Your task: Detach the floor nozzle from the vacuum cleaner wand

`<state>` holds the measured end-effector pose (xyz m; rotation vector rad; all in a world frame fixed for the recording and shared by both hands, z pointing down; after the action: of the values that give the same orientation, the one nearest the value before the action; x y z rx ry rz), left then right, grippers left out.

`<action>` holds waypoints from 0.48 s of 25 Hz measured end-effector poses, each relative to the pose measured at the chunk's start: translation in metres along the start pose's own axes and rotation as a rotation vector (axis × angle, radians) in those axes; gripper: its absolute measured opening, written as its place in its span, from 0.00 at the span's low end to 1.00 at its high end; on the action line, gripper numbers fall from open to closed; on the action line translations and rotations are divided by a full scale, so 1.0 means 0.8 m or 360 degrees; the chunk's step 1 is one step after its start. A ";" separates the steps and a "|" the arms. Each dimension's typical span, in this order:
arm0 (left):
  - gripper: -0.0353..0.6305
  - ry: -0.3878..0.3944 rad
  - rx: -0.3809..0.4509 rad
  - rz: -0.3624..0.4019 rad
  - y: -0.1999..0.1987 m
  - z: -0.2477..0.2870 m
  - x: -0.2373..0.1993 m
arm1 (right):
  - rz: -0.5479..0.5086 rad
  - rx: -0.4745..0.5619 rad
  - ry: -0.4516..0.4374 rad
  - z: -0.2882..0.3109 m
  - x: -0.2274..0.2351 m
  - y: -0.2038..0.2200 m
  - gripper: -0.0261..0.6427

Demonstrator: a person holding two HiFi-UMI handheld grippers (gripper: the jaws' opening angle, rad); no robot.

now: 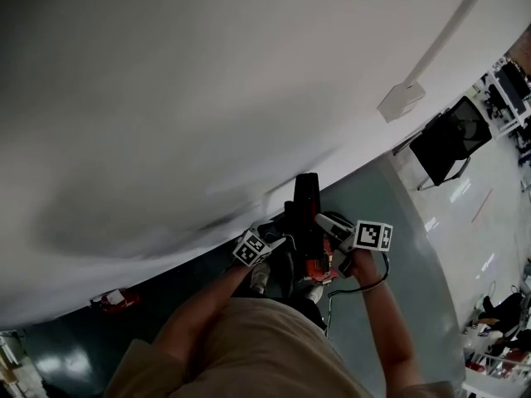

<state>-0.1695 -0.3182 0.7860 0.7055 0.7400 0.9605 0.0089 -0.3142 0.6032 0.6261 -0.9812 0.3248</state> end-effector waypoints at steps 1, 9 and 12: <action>0.43 -0.0012 0.0002 -0.0005 -0.002 0.002 -0.001 | 0.0003 -0.0016 -0.0005 0.004 0.003 -0.002 0.46; 0.43 -0.0054 0.0003 -0.0053 -0.004 0.024 -0.004 | -0.0018 -0.0172 0.0008 0.035 0.010 -0.005 0.46; 0.43 -0.0042 -0.0025 -0.0029 -0.001 0.032 -0.004 | -0.0029 -0.0225 0.0033 0.047 0.006 -0.005 0.46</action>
<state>-0.1498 -0.3266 0.8001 0.6958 0.7140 0.9381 -0.0112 -0.3410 0.6211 0.5018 -0.9691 0.2427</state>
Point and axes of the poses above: the fingertips, and each gripper's own axes: z forward along the fingers, x to its right, y out of its underside, the point moved 6 cm from there along -z, backward along the fingers, and after that the axes turned 1 degree about z, right-handed, at the moved point
